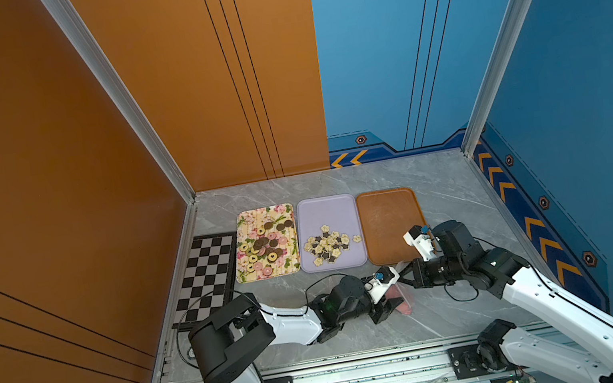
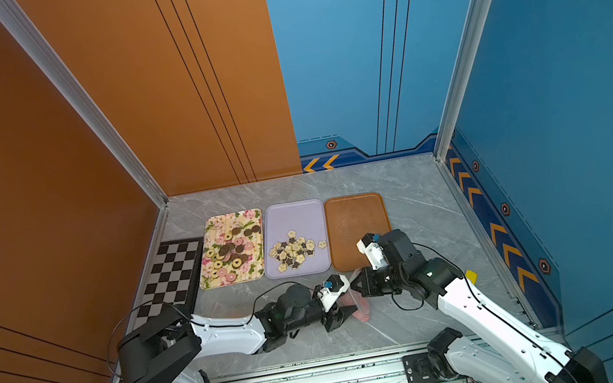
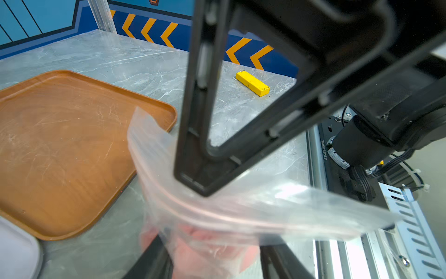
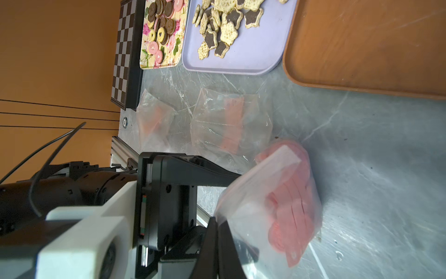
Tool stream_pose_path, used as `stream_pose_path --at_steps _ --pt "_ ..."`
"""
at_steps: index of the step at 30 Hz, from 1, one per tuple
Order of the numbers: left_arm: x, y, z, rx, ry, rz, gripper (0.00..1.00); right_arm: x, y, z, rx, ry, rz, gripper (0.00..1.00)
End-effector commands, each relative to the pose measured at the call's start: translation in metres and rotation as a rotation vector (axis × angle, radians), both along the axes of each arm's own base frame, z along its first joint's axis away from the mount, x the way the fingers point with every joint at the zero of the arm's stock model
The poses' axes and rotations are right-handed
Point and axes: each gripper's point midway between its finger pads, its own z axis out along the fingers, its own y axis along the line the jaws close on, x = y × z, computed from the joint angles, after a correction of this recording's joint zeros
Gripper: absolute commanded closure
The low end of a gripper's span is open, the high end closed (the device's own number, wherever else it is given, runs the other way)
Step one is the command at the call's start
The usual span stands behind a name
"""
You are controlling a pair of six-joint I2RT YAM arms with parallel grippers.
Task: Pour cookies out of the ziploc bag
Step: Open the ziploc bag at the center of the board.
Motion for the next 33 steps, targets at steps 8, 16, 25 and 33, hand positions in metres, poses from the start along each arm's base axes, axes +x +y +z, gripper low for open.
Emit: stream_pose_path --at_steps 8,16,25,33 --pt "0.002 0.007 0.009 -0.024 -0.009 0.021 0.72 -0.001 -0.008 0.004 -0.043 -0.033 -0.003 1.0" --pt "-0.002 0.012 0.01 -0.029 -0.004 0.019 0.9 0.005 -0.025 0.003 -0.161 -0.068 -0.041 1.0" --pt "0.002 0.012 0.01 -0.03 0.006 0.033 0.97 0.002 -0.041 0.006 -0.21 -0.121 -0.079 0.66" --pt "0.003 0.013 0.012 -0.045 0.029 0.034 1.0 -0.012 -0.053 -0.02 -0.274 -0.05 -0.092 0.58"
